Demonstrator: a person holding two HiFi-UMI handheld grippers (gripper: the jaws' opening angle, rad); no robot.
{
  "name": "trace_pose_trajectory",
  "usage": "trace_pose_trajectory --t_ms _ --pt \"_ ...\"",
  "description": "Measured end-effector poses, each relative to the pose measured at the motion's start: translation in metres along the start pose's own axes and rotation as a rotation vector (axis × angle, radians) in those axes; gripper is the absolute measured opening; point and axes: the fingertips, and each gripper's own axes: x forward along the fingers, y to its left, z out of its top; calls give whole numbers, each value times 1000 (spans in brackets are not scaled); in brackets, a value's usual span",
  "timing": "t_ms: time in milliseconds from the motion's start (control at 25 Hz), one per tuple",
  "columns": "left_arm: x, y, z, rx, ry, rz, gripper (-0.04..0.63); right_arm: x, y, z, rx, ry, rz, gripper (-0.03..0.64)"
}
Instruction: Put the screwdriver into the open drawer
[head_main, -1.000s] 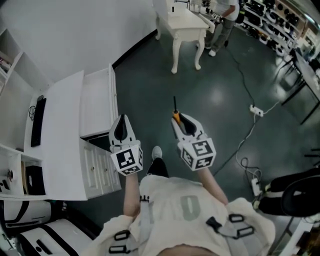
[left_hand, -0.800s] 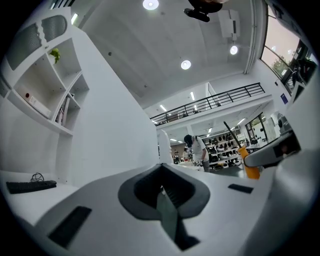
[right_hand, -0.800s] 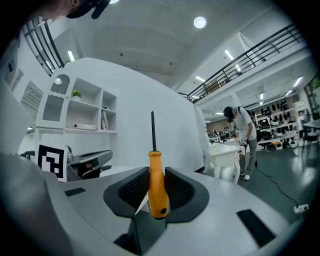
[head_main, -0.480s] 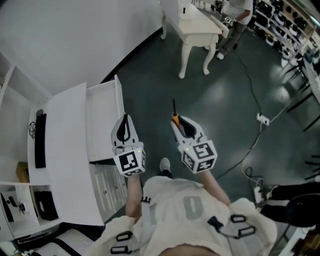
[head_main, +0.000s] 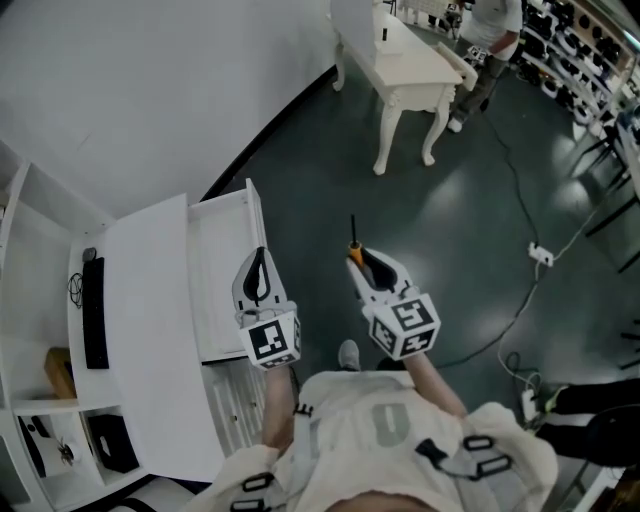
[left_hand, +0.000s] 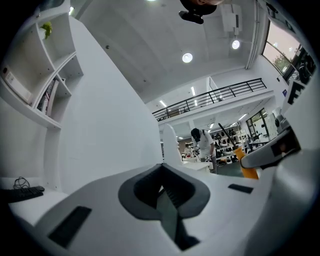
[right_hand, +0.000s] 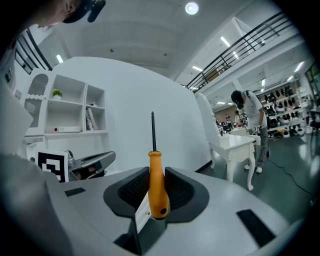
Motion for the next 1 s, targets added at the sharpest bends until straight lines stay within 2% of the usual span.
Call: trace_pose_trajectory --t_ms 120,520,760,880,1000 --pt "0 12 2 -20 0 26 5 9 8 3 2 -1 22 92" --pt "4 22 -2 -3 4 66 5 21 17 9 -1 -13 75 93" --pt "18 22 6 36 -2 78 5 45 16 20 8 -19 130 92" --pt "24 31 6 38 0 122 5 65 21 28 -13 -14 184 92" --pt "24 51 8 37 3 210 5 91 32 33 -44 1 269 93"
